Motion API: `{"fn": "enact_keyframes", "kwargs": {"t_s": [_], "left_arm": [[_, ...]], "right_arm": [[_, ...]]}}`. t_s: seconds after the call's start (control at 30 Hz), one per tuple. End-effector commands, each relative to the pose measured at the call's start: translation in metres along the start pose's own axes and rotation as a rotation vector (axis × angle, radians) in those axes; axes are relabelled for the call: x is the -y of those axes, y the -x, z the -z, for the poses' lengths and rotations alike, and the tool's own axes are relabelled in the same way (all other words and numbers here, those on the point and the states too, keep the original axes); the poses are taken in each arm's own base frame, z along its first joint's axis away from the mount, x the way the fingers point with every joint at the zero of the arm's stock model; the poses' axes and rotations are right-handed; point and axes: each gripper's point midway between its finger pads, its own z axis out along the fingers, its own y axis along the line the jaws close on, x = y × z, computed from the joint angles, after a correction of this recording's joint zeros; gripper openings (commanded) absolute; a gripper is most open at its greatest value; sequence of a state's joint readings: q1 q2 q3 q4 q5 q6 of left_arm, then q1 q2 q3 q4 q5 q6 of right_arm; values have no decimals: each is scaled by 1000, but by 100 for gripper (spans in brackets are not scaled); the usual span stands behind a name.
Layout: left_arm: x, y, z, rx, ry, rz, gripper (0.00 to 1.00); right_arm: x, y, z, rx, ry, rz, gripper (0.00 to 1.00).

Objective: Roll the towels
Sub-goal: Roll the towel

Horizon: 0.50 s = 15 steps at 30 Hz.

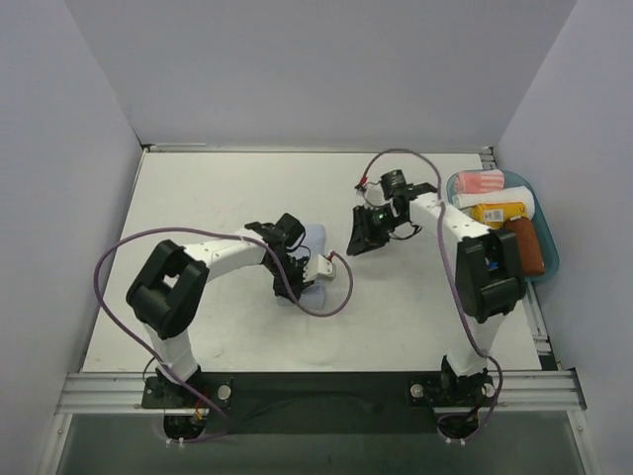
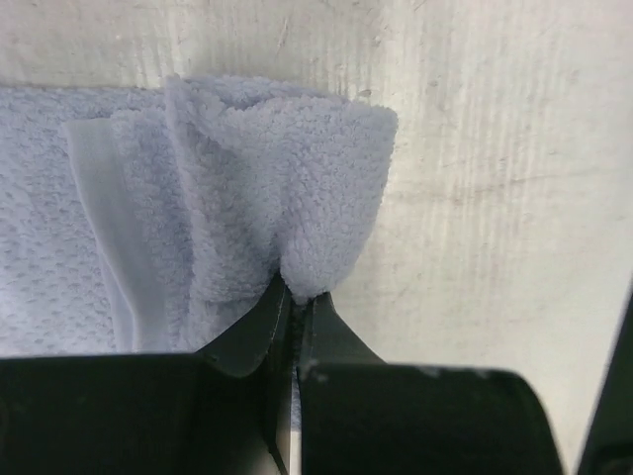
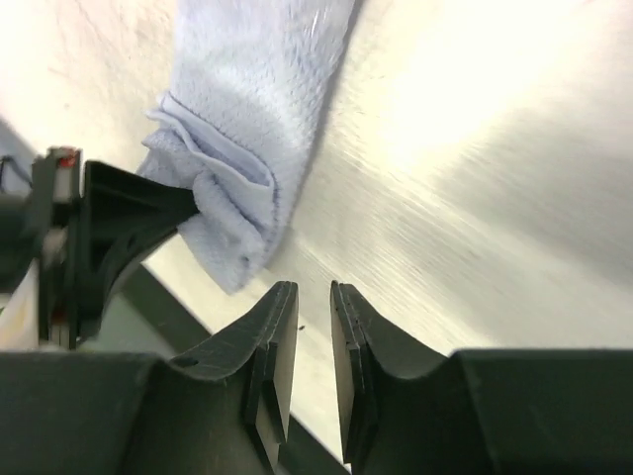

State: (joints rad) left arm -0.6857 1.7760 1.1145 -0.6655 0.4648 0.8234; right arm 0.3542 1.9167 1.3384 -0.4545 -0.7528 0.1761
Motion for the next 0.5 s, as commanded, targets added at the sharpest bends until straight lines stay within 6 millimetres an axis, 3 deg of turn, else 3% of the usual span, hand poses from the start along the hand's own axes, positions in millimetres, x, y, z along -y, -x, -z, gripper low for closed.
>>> {"fn": "enact_keyframes", "kwargs": {"t_s": [0.0,0.17,0.27,0.3,0.37,0.4,0.47], "left_arm": [[60,-19,-1,-36,-335,233,0],[49,-28,-12,-82,-437,375,0],[43,-28,-15,-74,-488,427,1],[40,-27,-12,-69,-504,437,4],[36,-30,-14,-49,-537,468,6],[35,-31,-14,-48,-550,487,6],[26,-32,-18,-44,-559,497,5]], "right_arm": [[-4,5,63,123,-159,217,22],[-2,-1,128,177,-263,359,25],[-10,-2,170,275,-364,485,25],[-21,-4,190,342,-391,546,26],[-25,-5,206,397,-440,630,38],[-31,-7,213,416,-442,664,56],[-41,-14,223,445,-443,720,71]]}}
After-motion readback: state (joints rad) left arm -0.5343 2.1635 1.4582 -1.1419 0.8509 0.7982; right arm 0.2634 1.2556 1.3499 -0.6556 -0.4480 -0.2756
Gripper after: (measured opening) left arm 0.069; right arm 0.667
